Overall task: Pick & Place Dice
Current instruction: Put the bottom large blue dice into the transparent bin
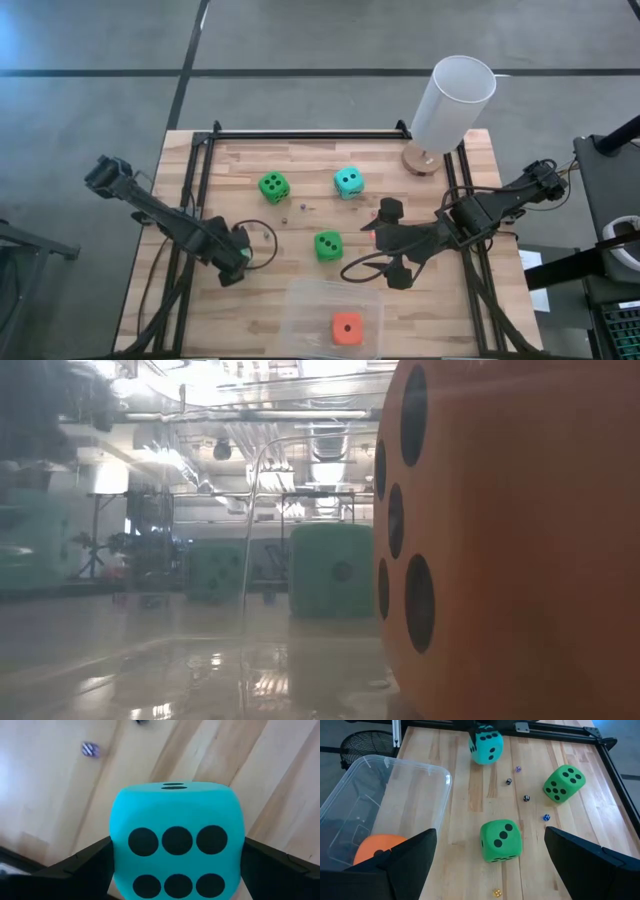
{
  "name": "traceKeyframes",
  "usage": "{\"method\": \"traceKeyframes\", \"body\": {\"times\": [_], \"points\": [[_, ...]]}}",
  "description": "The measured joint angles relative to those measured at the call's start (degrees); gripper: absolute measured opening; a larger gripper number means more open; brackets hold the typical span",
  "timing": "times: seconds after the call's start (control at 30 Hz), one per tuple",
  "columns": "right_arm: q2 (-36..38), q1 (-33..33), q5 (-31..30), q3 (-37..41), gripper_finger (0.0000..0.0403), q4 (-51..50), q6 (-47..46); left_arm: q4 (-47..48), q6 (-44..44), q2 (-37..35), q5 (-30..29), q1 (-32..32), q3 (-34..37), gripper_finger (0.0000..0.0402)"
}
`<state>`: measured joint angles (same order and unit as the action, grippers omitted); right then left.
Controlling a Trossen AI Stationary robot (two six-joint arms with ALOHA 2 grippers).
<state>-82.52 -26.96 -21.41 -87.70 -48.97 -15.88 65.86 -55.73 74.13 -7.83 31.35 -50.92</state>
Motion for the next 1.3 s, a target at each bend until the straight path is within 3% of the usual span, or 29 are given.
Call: {"method": "traceKeyframes", "body": {"times": [0.27,0.67,1.03,1.3], "points": [[0.02,0.0,0.02,0.0,0.0366,0.0,0.0,6.32,1.13,-0.11,-5.07,0.0,-9.24,0.0364],[0.0,0.0,0.0,0.0,0.0366,-0.02,-0.02,5.34,12.58,-0.09,-16.55,0.0,-22.77,0.0362],[0.0,0.0,0.02,0.0,0.0366,-0.02,0.0,-15.27,32.32,-0.02,-18.18,0.13,-25.24,0.0365],[0.0,-0.02,0.0,0.0,0.0366,0.0,0.0,-23.84,37.41,4.38,-17.72,1.57,-25.18,0.037]]}}
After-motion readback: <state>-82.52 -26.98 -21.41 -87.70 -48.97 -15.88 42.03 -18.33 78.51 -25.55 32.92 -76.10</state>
